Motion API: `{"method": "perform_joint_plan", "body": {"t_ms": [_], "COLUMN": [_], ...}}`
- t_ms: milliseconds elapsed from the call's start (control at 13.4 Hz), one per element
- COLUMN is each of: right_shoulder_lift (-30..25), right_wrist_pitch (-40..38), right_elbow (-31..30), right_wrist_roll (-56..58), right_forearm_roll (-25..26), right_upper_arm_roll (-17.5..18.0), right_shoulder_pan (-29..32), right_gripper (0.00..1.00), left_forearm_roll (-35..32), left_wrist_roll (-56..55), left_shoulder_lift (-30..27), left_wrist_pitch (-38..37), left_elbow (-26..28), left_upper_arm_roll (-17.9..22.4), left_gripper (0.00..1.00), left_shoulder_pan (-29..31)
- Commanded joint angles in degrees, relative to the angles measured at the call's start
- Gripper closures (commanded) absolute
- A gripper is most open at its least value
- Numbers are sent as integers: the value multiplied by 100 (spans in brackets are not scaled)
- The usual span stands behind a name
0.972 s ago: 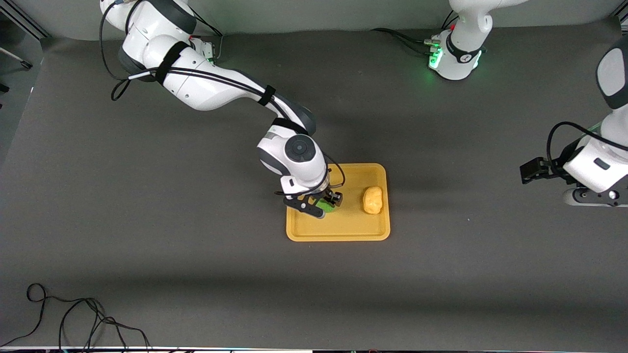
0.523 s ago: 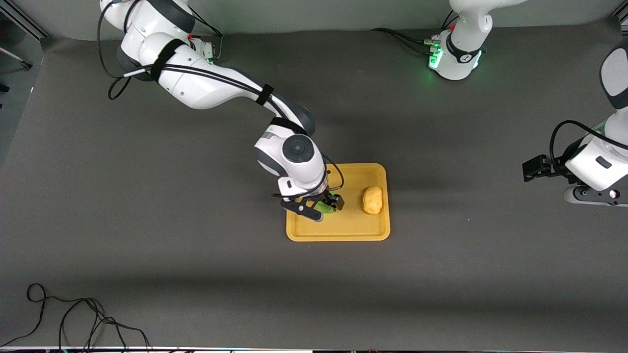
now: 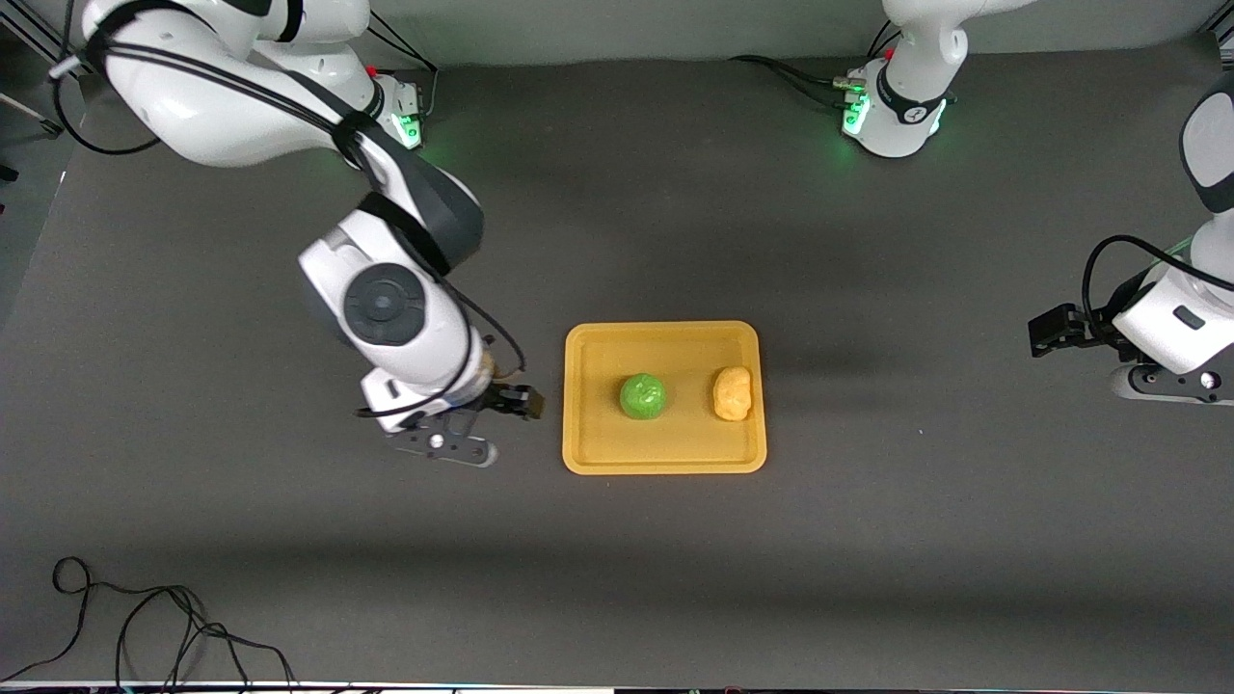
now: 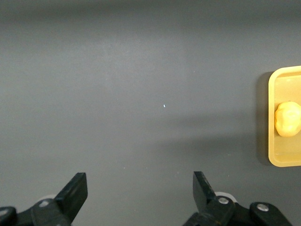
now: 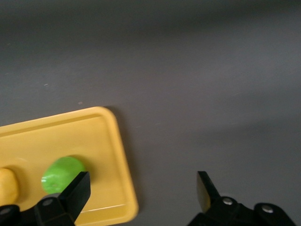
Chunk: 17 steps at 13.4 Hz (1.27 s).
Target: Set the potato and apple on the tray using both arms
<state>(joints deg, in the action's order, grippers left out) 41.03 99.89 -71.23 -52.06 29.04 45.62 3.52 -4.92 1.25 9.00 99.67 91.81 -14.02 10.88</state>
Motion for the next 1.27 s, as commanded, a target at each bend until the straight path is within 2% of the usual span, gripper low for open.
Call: {"method": "perform_joint_plan", "body": {"t_ms": [0, 75, 150, 224, 299, 598, 822, 1047, 1196], "right_shoulder_lift": [-936, -1252, -1551, -1815, -2044, -2958, -3530, -3619, -3646], "right_wrist_pitch": [-92, -118, -284, -494, -662, -681, -646, -637, -655], "right_elbow": [-251, -269, -313, -391, -531, -1401, -1929, -1957, -1930], "right_wrist_roll": [1175, 1616, 1890, 2032, 2059, 2840, 3507, 4001, 4054], "right_forearm_roll": [-1123, -1746, -2153, -2348, -2376, -2385, -2412, -3016, -3115], "right_upper_arm_roll": [-1164, -1778, -2428, -2905, -3153, -3980, -4437, -4789, -4826], "right_shoulder_pan": [-106, -202, -403, -527, -563, -572, -633, -607, -607], "right_gripper": [0, 0, 0, 0, 0, 0, 0, 0, 0], "left_forearm_roll": [-70, -70, -70, -70, -70, -61, -61, -61, -61], "left_wrist_roll": [95, 95, 95, 95, 95, 95, 95, 95, 95], "left_shoulder_lift": [-117, -117, -109, -109, -109, -100, -91, -100, -100], "left_wrist_pitch": [202, 202, 211, 237, 246, 255, 308, 308, 308], "left_elbow": [241, 241, 258, 276, 276, 267, 267, 267, 276], "left_upper_arm_roll": [-5, -5, -5, -5, -13, -13, -13, -5, -5], "left_gripper": [0, 0, 0, 0, 0, 0, 0, 0, 0], "left_shoulder_pan": [20, 20, 20, 20, 2, 37, 37, 81, 72]}}
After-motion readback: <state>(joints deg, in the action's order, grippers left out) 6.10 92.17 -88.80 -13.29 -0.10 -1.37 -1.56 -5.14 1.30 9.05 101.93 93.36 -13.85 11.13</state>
